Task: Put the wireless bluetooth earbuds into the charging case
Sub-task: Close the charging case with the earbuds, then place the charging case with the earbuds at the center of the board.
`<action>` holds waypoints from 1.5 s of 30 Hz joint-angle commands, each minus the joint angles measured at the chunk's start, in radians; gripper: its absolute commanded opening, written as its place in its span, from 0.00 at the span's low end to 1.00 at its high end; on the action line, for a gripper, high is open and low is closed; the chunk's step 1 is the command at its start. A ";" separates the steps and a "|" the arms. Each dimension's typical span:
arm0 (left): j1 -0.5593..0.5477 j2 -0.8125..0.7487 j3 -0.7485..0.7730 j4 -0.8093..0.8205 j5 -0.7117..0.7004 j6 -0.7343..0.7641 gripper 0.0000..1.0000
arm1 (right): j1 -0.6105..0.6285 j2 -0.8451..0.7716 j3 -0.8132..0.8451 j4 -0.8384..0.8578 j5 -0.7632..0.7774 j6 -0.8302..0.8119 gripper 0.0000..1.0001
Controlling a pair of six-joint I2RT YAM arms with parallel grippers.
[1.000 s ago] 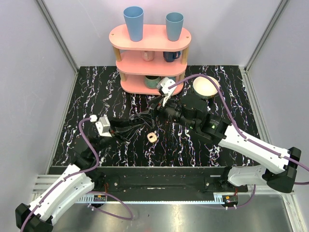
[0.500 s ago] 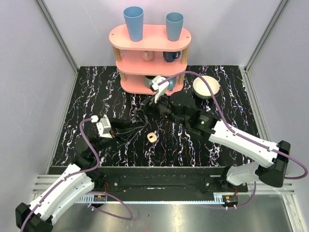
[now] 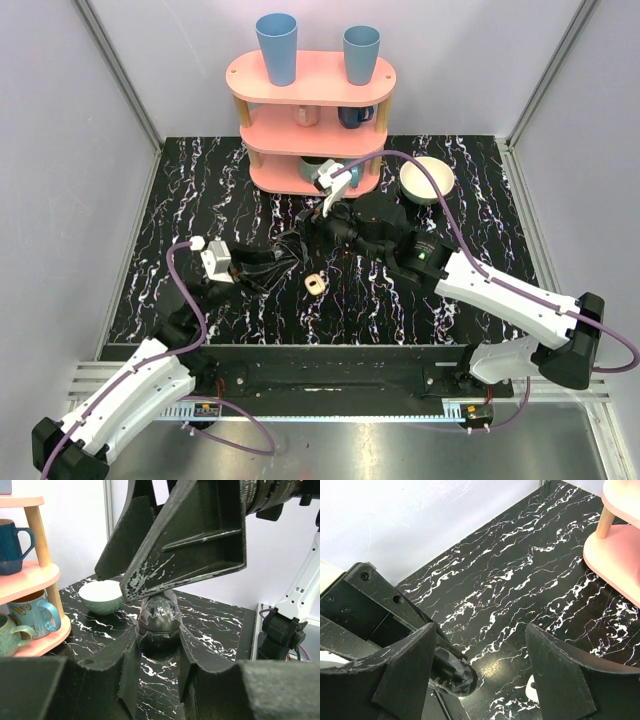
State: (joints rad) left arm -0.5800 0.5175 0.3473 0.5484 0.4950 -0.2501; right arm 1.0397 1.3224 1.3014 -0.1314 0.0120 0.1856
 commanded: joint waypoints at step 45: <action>0.012 0.467 0.237 -0.205 0.075 -0.348 0.00 | -0.125 -0.274 -0.257 -0.042 0.686 0.291 0.96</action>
State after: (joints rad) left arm -0.5694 0.8745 0.4953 0.2687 0.4267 -0.5316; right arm 0.9405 1.1244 1.0828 -0.1780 0.5968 0.4145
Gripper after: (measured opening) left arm 0.336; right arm 0.956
